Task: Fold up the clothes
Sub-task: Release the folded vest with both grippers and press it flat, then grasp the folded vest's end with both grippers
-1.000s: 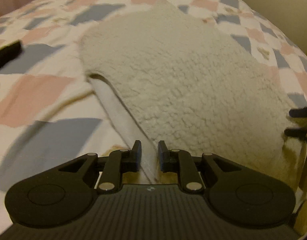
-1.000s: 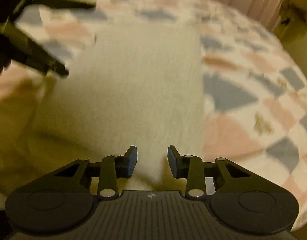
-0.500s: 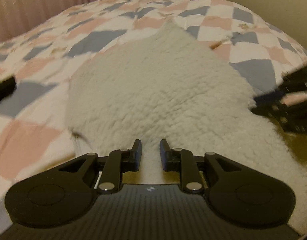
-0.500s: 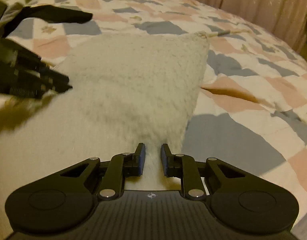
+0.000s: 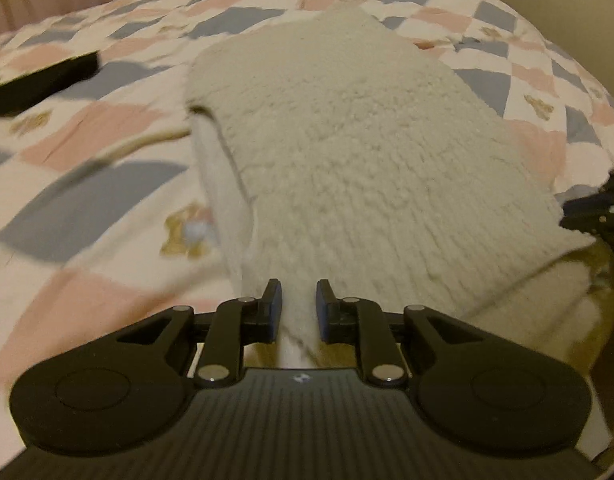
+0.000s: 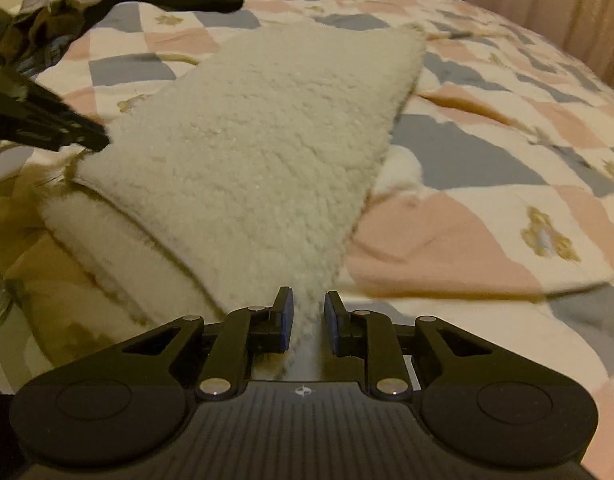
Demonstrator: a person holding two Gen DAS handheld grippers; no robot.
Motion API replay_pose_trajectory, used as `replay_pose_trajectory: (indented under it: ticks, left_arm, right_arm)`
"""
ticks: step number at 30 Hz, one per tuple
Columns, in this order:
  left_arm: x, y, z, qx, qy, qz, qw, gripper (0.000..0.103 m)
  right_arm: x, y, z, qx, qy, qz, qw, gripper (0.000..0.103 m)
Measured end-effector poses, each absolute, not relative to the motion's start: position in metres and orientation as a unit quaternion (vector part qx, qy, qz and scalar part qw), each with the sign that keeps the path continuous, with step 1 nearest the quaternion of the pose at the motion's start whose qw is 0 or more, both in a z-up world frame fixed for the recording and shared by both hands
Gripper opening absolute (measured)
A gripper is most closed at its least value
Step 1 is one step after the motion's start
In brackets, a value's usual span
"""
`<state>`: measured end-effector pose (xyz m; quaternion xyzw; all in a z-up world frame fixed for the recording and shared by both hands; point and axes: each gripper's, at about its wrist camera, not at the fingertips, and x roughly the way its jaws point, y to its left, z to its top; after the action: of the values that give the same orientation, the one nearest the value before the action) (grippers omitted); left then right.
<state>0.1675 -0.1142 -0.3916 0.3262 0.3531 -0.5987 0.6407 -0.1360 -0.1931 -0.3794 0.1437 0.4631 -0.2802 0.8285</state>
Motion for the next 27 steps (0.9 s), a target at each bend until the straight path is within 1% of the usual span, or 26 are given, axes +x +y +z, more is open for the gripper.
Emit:
replay_pose_trajectory:
  ticks: [4, 5, 8, 10, 15, 19, 21, 23, 25, 27]
  left_arm:
    - [0.157, -0.100, -0.373, 0.314, 0.349, -0.598, 0.650, 0.015]
    - [0.152, -0.099, -0.373, 0.319, 0.348, -0.601, 0.645, 0.015]
    - [0.140, -0.096, -0.391, 0.367, 0.350, -0.588, 0.631, 0.017]
    - [0.139, -0.092, -0.397, 0.364, 0.362, -0.581, 0.632, 0.017]
    - [0.141, -0.092, -0.386, 0.362, 0.408, -0.544, 0.638, 0.017]
    - [0.139, -0.097, -0.375, 0.377, 0.447, -0.500, 0.639, 0.018]
    - [0.136, -0.097, -0.369, 0.375, 0.455, -0.493, 0.640, 0.018]
    - [0.133, -0.097, -0.364, 0.373, 0.456, -0.489, 0.643, 0.025]
    - [0.132, -0.096, -0.361, 0.371, 0.456, -0.487, 0.646, 0.027]
    - [0.134, -0.096, -0.361, 0.369, 0.458, -0.483, 0.648, 0.028]
  right_arm:
    - [-0.144, -0.188, -0.358, 0.158, 0.416, -0.285, 0.849, 0.023]
    - [-0.144, -0.184, -0.358, 0.156, 0.415, -0.279, 0.852, 0.023]
    - [-0.140, -0.179, -0.379, 0.145, 0.463, -0.255, 0.836, 0.023]
    - [-0.142, -0.177, -0.381, 0.137, 0.465, -0.253, 0.837, 0.023]
    - [-0.148, -0.181, -0.361, 0.157, 0.452, -0.273, 0.835, 0.023]
    - [-0.151, -0.188, -0.345, 0.198, 0.427, -0.300, 0.830, 0.023]
    - [-0.151, -0.191, -0.343, 0.218, 0.420, -0.311, 0.824, 0.025]
    - [-0.150, -0.192, -0.343, 0.222, 0.421, -0.318, 0.820, 0.027]
    - [-0.149, -0.190, -0.342, 0.213, 0.426, -0.321, 0.819, 0.028]
    - [-0.148, -0.187, -0.340, 0.201, 0.428, -0.321, 0.821, 0.034]
